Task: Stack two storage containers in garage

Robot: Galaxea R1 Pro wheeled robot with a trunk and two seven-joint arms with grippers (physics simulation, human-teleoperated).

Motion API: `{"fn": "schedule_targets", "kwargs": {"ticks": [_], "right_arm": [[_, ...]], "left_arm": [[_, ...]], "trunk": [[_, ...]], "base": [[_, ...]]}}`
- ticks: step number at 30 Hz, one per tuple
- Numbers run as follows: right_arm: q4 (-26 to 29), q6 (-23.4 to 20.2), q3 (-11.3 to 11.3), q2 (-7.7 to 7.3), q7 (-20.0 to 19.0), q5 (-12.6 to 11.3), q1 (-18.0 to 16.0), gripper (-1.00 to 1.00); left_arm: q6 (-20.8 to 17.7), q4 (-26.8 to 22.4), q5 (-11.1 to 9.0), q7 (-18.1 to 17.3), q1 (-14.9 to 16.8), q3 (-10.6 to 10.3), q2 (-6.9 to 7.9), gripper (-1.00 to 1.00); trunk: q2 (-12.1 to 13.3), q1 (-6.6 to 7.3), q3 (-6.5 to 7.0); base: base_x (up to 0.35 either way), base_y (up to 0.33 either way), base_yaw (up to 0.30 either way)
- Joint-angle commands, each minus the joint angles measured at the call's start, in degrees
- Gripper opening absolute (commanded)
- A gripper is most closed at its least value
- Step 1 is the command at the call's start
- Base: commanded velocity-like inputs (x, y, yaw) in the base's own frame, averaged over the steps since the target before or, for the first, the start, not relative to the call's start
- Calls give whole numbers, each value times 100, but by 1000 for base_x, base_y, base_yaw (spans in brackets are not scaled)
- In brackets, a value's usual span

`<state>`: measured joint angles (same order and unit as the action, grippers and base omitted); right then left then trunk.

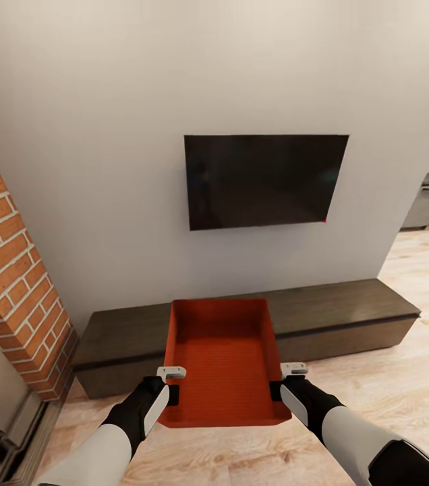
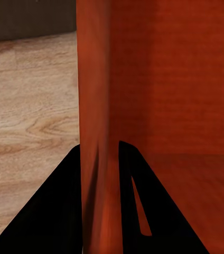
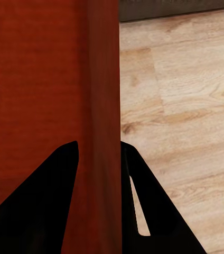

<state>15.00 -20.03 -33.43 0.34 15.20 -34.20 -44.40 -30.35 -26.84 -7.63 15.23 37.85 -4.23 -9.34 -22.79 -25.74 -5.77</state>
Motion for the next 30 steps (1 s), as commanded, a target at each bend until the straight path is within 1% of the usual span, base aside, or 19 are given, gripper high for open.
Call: {"fn": "schedule_targets", "kwargs": {"ticks": [1,7,24,30], "right_arm": [[117,-1,-155,-6,27,-87,-7,-100],[117,-1,-155,-7,27,-87,-7,-100],[117,-5,-155,-8,18,-87,-7,-100],[117,-1,-155,-7,18,-87,-7,-100]], "left_arm": [[-68,144,69,85,3,-50,11,-100],[-68,144,70,85,3,-52,11,-100],[-68,144,68,85,3,-51,11,-100],[-68,144,69,85,3,-52,11,-100]], "trunk": [[-13,-4,-4],[-13,-4,42],[-13,-4,49],[-13,-4,87]], "base": [[0,0,0],[0,0,0],[0,0,0],[0,0,54]]}}
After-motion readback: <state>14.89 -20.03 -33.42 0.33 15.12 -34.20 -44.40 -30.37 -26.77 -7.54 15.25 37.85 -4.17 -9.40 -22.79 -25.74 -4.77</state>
